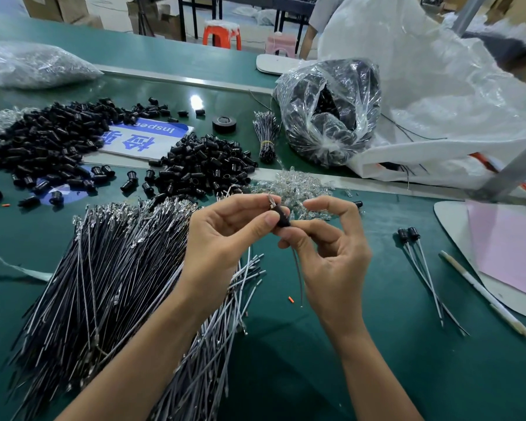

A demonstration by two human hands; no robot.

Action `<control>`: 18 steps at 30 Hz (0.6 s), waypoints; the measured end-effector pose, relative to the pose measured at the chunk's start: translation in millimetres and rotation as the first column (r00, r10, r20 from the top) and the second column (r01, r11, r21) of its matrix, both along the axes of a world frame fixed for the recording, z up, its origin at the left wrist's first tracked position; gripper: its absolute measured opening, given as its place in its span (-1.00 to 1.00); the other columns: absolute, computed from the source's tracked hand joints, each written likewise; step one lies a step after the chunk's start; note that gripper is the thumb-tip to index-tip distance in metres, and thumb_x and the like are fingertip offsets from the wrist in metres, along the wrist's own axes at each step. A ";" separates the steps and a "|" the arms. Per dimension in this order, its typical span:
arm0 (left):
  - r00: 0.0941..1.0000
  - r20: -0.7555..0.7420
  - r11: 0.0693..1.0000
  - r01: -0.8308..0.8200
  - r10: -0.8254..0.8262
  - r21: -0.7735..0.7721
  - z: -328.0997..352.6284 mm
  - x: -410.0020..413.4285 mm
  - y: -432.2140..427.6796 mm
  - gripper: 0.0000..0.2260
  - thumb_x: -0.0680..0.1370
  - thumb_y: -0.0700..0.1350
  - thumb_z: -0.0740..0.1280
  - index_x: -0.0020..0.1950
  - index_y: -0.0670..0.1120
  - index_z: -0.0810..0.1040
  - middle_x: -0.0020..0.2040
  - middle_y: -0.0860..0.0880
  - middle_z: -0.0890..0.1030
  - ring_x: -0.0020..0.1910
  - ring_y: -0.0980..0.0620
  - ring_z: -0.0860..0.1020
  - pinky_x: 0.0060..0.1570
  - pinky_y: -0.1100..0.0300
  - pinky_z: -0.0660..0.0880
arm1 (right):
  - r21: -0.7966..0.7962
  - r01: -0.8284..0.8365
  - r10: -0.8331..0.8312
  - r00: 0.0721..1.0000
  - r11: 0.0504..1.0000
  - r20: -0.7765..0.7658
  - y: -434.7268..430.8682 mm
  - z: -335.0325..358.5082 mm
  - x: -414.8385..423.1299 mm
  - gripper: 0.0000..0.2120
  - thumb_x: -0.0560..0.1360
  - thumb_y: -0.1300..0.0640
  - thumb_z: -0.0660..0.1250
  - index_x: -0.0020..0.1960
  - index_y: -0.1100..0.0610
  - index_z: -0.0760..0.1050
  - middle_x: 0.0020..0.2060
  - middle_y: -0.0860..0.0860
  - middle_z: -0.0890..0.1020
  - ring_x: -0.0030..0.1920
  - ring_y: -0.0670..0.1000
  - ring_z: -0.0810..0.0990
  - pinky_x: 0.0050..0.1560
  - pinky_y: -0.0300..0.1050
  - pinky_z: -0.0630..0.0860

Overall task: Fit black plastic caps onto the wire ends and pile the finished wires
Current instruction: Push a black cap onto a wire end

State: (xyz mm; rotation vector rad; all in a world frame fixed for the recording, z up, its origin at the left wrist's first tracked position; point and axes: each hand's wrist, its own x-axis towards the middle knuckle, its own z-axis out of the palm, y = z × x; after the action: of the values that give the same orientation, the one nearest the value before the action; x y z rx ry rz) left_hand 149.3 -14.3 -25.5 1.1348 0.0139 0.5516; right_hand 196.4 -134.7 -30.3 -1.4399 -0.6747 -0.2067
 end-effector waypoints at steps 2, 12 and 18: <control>0.999 -0.023 0.999 0.030 -0.031 -0.045 1.6 -0.7 2.7 -0.86 0.33 -0.20 0.47 -0.14 -0.13 0.72 -0.17 -0.08 0.71 -0.16 0.00 0.68 -0.08 0.23 0.58 | -0.007 0.000 0.000 1.000 1.000 0.001 -0.2 0.1 0.8 -0.71 0.42 0.07 0.46 0.03 -0.21 0.44 -0.26 -0.09 0.72 -0.29 -0.04 0.70 -0.14 -0.18 0.57; 0.998 -0.042 0.987 0.032 -0.039 -0.156 5.0 -1.3 7.4 -0.89 0.35 -0.27 0.38 -0.25 -0.17 0.71 -0.19 -0.09 0.71 -0.19 0.03 0.67 -0.14 0.24 0.59 | -0.030 0.007 -0.007 1.000 1.000 0.007 3.4 -5.9 1.1 -0.79 0.45 0.19 0.47 -0.02 -0.08 0.55 -0.23 -0.07 0.72 -0.20 -0.04 0.72 -0.08 -0.20 0.59; 0.997 -0.069 0.993 -0.033 0.025 -0.113 3.0 0.2 7.6 -0.88 0.28 -0.17 0.46 -0.22 -0.14 0.72 -0.16 -0.10 0.71 -0.15 0.02 0.67 -0.06 0.22 0.60 | -0.113 0.089 -0.089 0.996 0.990 0.009 3.4 -10.6 3.2 -0.90 0.45 0.19 0.47 -0.15 0.01 0.61 -0.32 -0.09 0.68 -0.27 -0.03 0.69 -0.18 -0.22 0.55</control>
State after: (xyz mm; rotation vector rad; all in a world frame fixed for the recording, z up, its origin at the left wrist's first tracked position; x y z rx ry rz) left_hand 149.5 -6.7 -22.5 1.0429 0.1189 0.5317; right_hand 199.6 -131.4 -41.0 -1.5806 -0.6336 -0.2440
